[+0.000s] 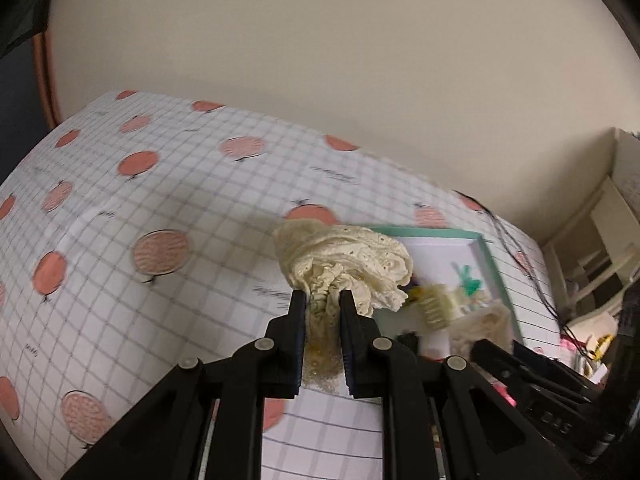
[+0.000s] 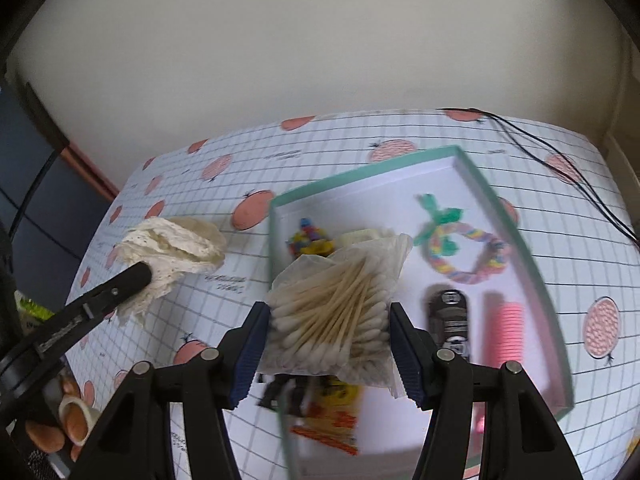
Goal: Organize objects
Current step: 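Carry the lace cloth and cotton swab bag over the tray with both tools, then lower and release the lace cloth and cotton swab bag into the tray with both tools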
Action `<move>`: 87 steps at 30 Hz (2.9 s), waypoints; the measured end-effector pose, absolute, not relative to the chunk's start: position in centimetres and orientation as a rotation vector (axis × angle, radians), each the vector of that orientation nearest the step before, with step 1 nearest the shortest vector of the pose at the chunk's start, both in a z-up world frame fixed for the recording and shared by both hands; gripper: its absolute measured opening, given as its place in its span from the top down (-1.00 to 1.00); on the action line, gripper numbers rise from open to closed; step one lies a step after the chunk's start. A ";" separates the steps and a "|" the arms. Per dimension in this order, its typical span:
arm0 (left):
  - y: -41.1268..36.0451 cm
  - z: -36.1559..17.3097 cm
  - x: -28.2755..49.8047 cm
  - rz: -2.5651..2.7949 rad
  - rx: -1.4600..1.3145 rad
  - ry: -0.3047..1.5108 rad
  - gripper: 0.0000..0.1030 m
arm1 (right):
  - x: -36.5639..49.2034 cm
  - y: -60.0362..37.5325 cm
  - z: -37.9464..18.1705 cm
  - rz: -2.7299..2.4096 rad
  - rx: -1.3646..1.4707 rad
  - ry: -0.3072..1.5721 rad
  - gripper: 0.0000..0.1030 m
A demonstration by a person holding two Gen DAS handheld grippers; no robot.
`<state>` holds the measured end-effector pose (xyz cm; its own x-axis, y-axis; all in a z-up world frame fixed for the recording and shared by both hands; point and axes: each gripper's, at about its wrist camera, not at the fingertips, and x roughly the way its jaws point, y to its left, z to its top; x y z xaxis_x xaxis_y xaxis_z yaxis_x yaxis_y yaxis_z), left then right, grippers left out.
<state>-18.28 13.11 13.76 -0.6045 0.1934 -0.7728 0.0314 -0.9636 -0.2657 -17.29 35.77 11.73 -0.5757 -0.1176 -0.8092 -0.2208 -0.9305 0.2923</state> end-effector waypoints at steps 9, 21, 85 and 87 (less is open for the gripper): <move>18.2 14.3 -18.4 2.628 -1.284 -0.285 0.68 | -16.1 39.7 11.4 2.601 -1.358 0.627 -0.20; 23.0 13.1 -19.0 2.555 -1.266 -0.171 0.68 | -15.8 42.4 10.3 2.502 -1.320 0.567 -0.21; 25.5 9.6 -20.4 2.433 -1.413 -0.139 0.41 | -17.0 42.9 10.8 2.523 -1.234 0.463 -0.31; 25.0 10.0 -20.4 2.444 -1.396 -0.159 0.41 | -17.0 42.7 11.0 2.526 -1.232 0.454 -0.31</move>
<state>-20.37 25.04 10.05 -0.4708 0.3295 -0.8184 -0.2205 -0.9421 -0.2525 -17.00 42.67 10.96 -0.5901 0.1227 -0.7979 -0.3931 -0.9070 0.1512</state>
